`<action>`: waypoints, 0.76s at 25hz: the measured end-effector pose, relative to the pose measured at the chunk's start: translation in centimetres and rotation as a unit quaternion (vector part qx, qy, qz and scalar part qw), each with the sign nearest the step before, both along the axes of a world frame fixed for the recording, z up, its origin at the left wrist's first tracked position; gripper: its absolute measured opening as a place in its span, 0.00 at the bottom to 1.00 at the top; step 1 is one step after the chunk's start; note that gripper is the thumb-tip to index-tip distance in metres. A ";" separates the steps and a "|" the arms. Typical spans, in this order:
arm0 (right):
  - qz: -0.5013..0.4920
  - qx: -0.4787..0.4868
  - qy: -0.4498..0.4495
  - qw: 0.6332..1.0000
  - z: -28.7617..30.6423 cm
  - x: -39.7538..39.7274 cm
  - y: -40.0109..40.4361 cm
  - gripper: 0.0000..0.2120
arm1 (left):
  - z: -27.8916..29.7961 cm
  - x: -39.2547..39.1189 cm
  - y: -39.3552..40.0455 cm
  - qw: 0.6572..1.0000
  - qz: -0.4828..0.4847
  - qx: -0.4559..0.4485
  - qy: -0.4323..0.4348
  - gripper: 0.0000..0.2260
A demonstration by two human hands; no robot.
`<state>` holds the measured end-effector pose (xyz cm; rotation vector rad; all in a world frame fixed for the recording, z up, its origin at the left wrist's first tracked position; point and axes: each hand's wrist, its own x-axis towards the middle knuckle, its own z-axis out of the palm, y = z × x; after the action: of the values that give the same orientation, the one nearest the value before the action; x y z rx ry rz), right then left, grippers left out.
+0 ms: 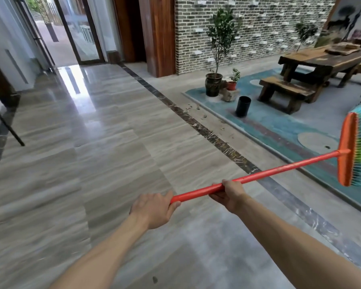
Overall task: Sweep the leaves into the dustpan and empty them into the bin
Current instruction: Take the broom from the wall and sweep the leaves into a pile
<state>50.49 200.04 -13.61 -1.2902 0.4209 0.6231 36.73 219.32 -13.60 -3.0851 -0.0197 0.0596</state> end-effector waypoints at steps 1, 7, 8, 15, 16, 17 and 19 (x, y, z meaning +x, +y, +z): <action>-0.005 0.002 0.001 1.000 -0.3 2.4 1.2 0.07 | -0.2 2.4 1.2 1.000 -0.001 0.003 0.004 0.21; 0.008 0.003 0.007 1.000 -1.7 20.6 8.9 0.13 | 0.0 20.0 8.5 1.000 0.005 0.029 -0.001 0.21; 0.010 0.006 0.012 1.000 -1.7 24.3 10.3 0.12 | 0.5 23.6 9.8 1.000 0.007 0.029 -0.001 0.21; 0.026 0.022 -0.002 0.999 1.3 44.0 19.8 0.10 | 3.9 42.6 18.4 0.998 0.029 0.048 -0.007 0.22; 0.028 0.021 -0.005 0.999 1.5 46.2 21.0 0.10 | 4.0 44.8 19.6 0.998 0.032 0.047 -0.006 0.22; 0.029 0.020 -0.006 0.999 1.5 48.2 22.2 0.10 | 3.9 46.7 20.7 0.998 0.035 0.044 -0.004 0.22; 0.032 0.015 -0.005 0.999 1.2 52.8 24.8 0.11 | 3.5 51.2 23.3 0.999 0.035 0.037 -0.002 0.21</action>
<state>103.32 224.83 -12.41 -1.2824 0.3624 0.6749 87.91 242.59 -10.13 -3.0097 -0.1270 0.0531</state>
